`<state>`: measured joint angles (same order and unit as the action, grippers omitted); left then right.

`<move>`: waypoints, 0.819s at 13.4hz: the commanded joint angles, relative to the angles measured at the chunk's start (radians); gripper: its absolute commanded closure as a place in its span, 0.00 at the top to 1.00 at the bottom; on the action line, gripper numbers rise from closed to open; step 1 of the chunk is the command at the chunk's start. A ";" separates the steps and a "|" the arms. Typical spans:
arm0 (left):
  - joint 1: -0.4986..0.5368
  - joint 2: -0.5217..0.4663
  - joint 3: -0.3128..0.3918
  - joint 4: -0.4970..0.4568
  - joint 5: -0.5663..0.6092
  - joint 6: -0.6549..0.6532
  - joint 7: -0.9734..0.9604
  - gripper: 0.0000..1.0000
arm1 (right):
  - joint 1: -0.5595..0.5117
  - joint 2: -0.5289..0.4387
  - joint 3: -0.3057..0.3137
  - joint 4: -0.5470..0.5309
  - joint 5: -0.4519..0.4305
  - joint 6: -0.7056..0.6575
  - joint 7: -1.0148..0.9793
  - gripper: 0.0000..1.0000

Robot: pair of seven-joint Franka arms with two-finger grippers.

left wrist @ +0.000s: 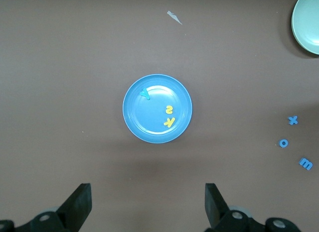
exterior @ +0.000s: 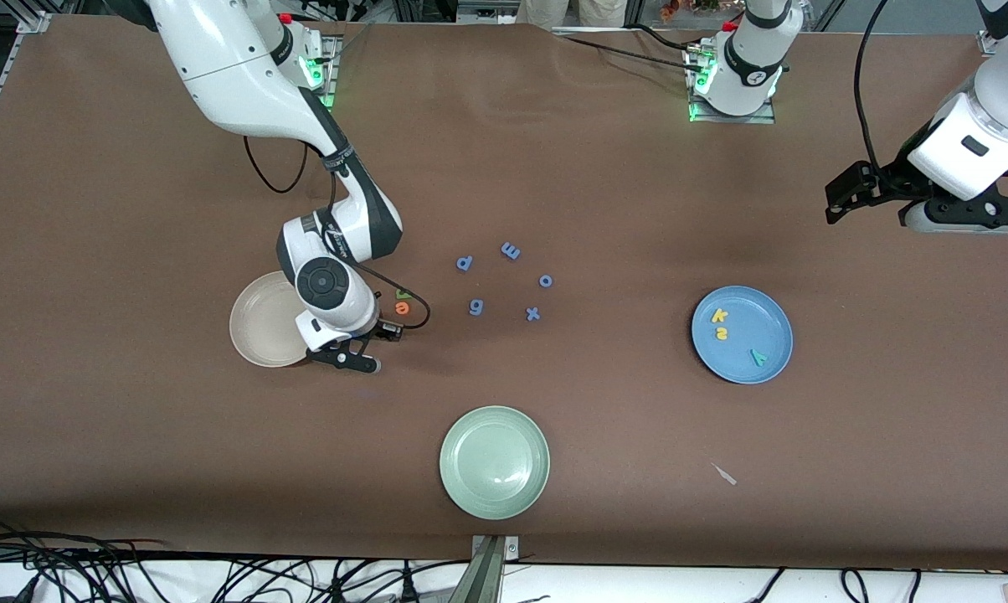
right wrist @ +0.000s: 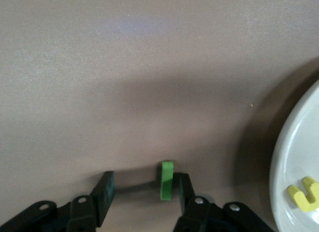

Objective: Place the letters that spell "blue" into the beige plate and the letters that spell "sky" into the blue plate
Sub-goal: 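Grasp the green l letter with the right gripper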

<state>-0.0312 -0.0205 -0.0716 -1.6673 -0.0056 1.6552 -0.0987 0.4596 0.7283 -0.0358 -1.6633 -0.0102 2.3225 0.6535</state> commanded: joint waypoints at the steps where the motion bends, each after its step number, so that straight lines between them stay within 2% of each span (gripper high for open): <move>1: 0.002 -0.006 0.000 0.012 -0.020 -0.011 -0.003 1.00 | -0.002 -0.001 -0.004 -0.021 0.003 0.001 -0.017 0.57; 3: 0.002 -0.003 0.000 0.012 -0.020 0.000 -0.003 1.00 | -0.004 -0.001 -0.019 -0.021 0.004 -0.003 -0.078 0.46; 6: 0.000 -0.001 -0.002 0.014 -0.019 0.003 -0.003 1.00 | -0.006 -0.006 -0.026 -0.029 0.006 -0.005 -0.097 0.16; 8: 0.000 -0.002 -0.002 0.014 -0.019 0.003 0.008 1.00 | -0.006 -0.009 -0.026 -0.030 0.007 -0.005 -0.098 0.03; 11: 0.000 -0.002 -0.002 0.014 -0.019 0.003 0.010 1.00 | -0.007 -0.033 -0.027 -0.030 0.007 -0.015 -0.120 0.02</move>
<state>-0.0317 -0.0206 -0.0731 -1.6660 -0.0056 1.6600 -0.0984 0.4579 0.7231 -0.0546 -1.6638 -0.0085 2.3182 0.5712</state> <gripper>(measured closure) 0.000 0.912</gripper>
